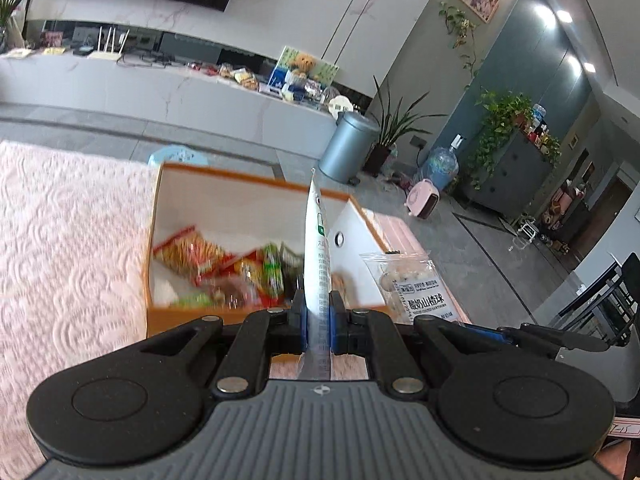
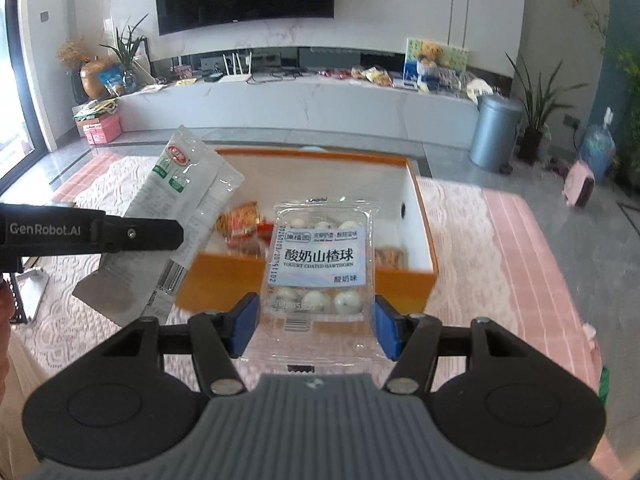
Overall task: Organize snacks
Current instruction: 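Lift the stick packs and hawthorn ball bag and carry them over the box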
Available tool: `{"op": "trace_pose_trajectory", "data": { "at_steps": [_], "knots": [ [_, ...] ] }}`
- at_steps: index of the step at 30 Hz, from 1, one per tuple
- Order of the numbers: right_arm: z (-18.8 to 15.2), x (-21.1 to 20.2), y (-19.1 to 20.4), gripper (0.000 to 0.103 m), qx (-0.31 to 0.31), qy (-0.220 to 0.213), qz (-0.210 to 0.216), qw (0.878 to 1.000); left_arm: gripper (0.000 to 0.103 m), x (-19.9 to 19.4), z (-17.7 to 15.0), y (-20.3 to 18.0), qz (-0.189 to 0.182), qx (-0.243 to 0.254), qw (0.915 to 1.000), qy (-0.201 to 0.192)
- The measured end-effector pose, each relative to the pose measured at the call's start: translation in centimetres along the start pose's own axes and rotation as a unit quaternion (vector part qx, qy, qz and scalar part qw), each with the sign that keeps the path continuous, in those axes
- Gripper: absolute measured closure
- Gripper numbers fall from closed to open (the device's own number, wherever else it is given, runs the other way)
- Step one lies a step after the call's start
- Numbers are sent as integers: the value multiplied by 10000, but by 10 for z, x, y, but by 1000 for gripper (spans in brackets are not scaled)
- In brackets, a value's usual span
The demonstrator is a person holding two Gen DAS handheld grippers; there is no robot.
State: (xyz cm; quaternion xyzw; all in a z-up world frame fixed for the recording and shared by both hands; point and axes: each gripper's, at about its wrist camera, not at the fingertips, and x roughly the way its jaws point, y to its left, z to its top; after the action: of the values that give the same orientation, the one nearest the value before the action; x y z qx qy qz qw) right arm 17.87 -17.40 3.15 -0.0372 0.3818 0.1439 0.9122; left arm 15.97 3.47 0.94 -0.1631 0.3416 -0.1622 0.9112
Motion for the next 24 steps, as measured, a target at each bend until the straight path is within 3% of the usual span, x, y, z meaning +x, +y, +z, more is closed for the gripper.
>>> {"op": "trace_pose_trajectory", "data": {
  "at_steps": [13, 24],
  "knots": [
    [56, 62, -4, 44, -272, -23, -209, 9994, 93, 39, 42, 15, 390, 329, 9984, -248],
    [72, 145, -8, 44, -503, 443, -469, 9966, 93, 94, 49, 35, 838, 679, 9939, 247]
  ]
}}
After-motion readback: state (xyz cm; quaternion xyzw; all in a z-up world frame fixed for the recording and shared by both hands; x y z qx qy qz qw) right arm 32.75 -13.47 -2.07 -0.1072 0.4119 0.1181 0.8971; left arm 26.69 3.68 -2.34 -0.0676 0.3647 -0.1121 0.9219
